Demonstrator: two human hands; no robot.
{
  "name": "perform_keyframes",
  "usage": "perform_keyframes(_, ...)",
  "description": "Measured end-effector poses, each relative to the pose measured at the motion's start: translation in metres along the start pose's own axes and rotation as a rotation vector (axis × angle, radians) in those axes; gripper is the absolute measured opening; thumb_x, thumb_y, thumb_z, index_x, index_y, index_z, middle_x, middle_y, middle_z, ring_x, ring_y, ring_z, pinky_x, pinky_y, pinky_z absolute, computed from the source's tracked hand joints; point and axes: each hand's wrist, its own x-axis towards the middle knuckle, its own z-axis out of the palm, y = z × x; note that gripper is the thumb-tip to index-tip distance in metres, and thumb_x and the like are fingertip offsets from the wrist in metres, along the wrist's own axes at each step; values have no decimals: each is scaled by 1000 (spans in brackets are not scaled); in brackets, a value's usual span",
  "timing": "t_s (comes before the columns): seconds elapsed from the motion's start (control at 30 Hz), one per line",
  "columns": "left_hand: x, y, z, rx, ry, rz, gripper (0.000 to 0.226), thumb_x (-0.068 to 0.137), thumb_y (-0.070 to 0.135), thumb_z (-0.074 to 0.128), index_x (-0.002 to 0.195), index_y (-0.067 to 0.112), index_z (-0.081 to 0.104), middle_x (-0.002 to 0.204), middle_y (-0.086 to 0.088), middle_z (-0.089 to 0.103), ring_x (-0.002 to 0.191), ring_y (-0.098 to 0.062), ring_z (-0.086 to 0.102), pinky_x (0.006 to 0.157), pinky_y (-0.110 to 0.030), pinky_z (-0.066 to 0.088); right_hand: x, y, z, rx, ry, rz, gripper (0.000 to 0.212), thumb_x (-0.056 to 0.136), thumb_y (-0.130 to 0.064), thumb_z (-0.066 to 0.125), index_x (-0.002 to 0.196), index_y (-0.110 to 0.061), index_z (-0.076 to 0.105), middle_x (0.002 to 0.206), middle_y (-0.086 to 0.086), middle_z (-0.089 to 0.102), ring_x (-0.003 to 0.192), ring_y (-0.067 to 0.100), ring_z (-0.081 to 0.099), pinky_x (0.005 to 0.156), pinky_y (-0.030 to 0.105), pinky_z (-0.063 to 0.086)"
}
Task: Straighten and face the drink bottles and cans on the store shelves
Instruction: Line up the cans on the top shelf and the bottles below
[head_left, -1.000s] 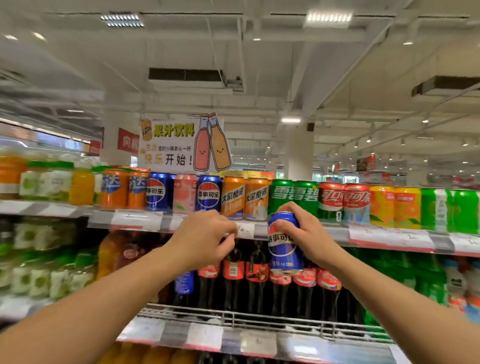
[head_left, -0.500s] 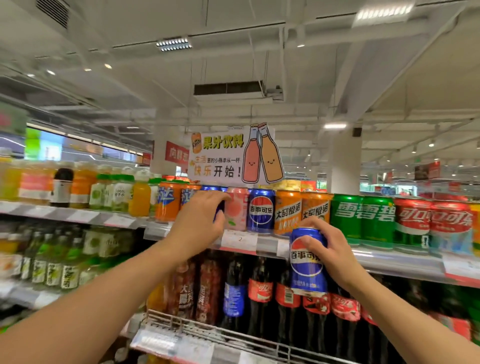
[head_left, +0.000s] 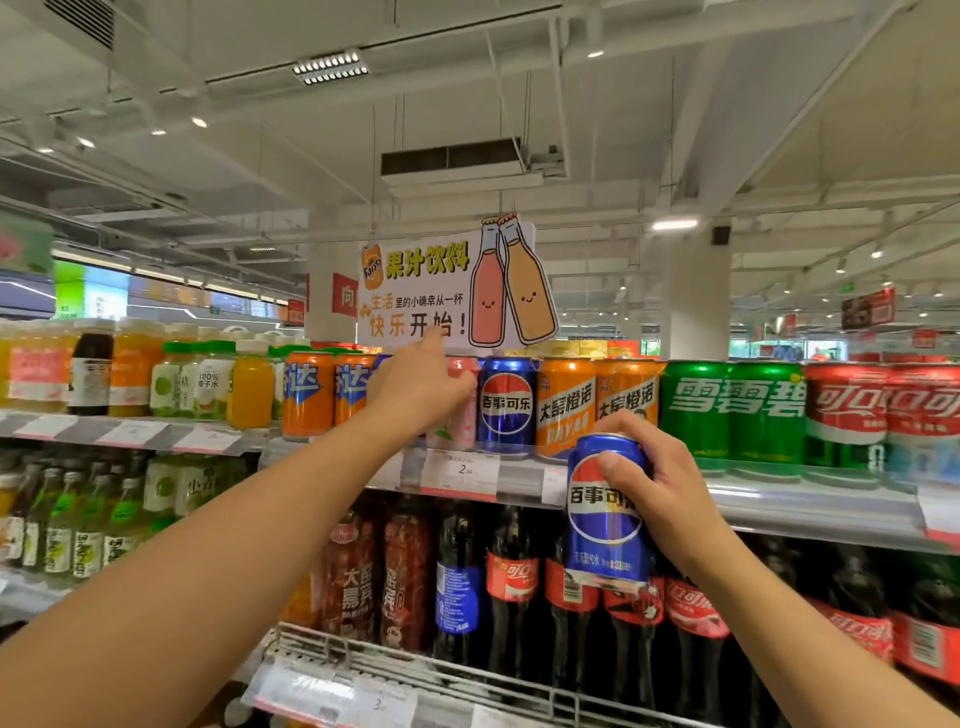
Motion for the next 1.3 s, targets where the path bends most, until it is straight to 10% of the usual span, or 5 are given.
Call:
perform_keyframes(0.1,5,0,-1,47,-71,-19,79,85,63,59,148,21,38,146,-10,45,122,-35,55,92,-51,55,1,-1,-1,0,-11,8,41,78,-57,59,96,-21,63,89,2,67,78,22,70,68,41,59)
perform_keyframes(0.27,11,-5,-4,5,-89,-2,60,71,67,69,108,20,62,130,-8,50,102,-27,58,87,-45,56,3,-1,-2,-26,-17,21,40,80,-56,58,95,-19,62,85,3,66,76,22,67,71,48,58)
perform_keyframes(0.53,-24,2,-20,-70,52,87,73,72,55,84,122,22,42,102,4,63,91,-20,63,73,-36,54,1,-7,-1,-70,-21,54,32,79,-51,66,99,-26,61,90,-3,67,79,17,67,73,42,59)
perform_keyframes(0.77,-62,-12,-56,-566,272,132,74,70,41,90,128,29,45,120,9,59,102,-8,59,80,-17,50,0,-8,9,-125,-115,109,50,76,-42,88,115,-36,58,105,-8,70,90,12,72,82,34,61)
perform_keyframes(1.3,-121,-69,14,-735,-120,239,63,66,43,90,118,40,55,107,17,69,99,0,67,87,-30,58,56,-67,52,-204,-72,44,45,79,-41,86,114,-34,59,96,-6,74,84,9,72,79,27,59)
